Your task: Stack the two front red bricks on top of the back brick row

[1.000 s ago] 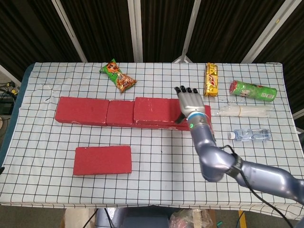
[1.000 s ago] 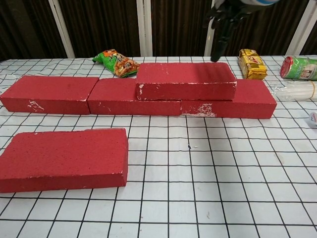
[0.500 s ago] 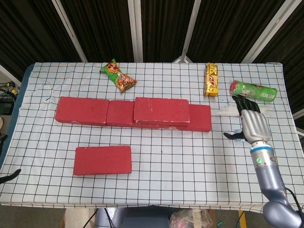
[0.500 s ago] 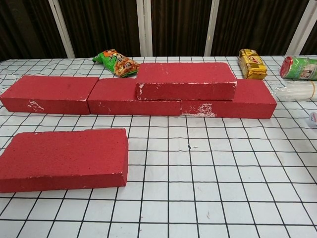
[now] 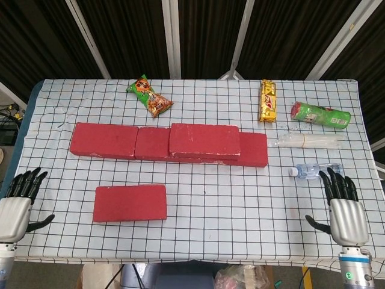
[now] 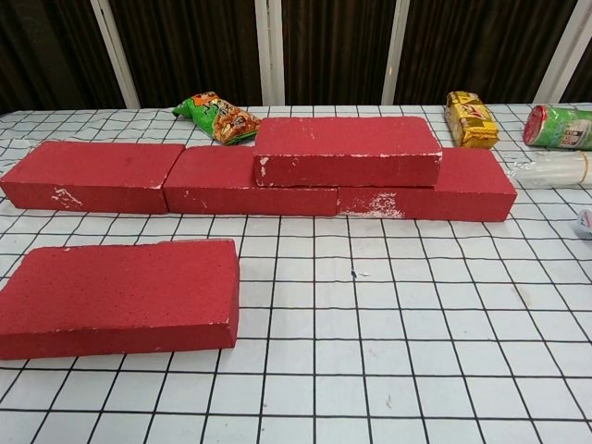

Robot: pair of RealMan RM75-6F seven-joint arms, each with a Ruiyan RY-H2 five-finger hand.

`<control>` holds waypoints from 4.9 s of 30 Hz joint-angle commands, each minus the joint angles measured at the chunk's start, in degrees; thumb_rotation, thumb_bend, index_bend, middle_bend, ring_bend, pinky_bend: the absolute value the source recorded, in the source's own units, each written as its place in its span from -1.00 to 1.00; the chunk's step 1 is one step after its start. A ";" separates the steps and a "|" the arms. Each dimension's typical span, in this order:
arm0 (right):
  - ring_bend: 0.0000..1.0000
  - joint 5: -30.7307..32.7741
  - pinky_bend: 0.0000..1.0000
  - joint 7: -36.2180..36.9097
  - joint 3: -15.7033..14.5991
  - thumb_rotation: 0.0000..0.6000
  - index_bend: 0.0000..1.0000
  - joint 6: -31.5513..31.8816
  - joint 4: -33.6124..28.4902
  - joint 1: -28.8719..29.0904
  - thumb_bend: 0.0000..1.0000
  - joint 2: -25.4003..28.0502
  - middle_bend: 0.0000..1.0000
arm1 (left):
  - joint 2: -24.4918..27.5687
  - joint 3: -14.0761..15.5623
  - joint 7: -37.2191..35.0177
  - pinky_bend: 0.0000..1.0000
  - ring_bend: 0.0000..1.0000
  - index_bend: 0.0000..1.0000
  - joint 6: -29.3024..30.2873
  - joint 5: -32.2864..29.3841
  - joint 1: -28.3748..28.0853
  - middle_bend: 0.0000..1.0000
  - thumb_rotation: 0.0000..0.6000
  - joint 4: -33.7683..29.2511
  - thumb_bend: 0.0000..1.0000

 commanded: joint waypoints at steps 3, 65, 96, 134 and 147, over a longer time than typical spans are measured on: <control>-1.00 -4.09 -1.00 0.51 -2.45 1.00 -0.93 1.97 4.59 -1.19 -0.73 -2.61 -1.00 | -1.83 -0.70 3.87 -1.00 -1.00 -0.90 0.84 1.09 -0.92 -1.00 1.00 -3.49 -1.00; -1.00 0.31 -1.00 2.33 -4.39 1.00 -0.93 -3.01 8.35 1.17 -0.73 -3.37 -1.00 | -13.67 -0.76 39.10 -1.00 -1.00 -1.00 -13.80 -46.13 -28.45 -1.00 1.00 -21.59 -1.00; -1.00 2.16 -1.00 2.53 -4.55 1.00 -0.93 -4.06 7.81 1.70 -0.73 -3.34 -1.00 | -18.02 -0.99 44.20 -1.00 -1.00 -0.65 -6.92 -52.33 -33.14 -0.57 1.00 -17.95 -1.00; -1.00 12.68 -1.00 -7.74 -1.71 1.00 -0.93 -4.68 10.00 3.61 -0.73 -8.39 -1.00 | 8.22 -11.27 27.04 -1.00 -1.00 -0.44 -45.77 -53.90 -47.79 -0.56 1.00 -0.55 -0.96; -1.00 16.25 -1.00 -11.17 -0.71 1.00 -0.93 -3.92 11.67 4.41 -0.73 -10.24 -1.00 | 5.69 -6.97 20.22 -1.00 -1.00 -0.45 -55.54 -57.32 -54.55 -0.56 1.00 12.58 -0.96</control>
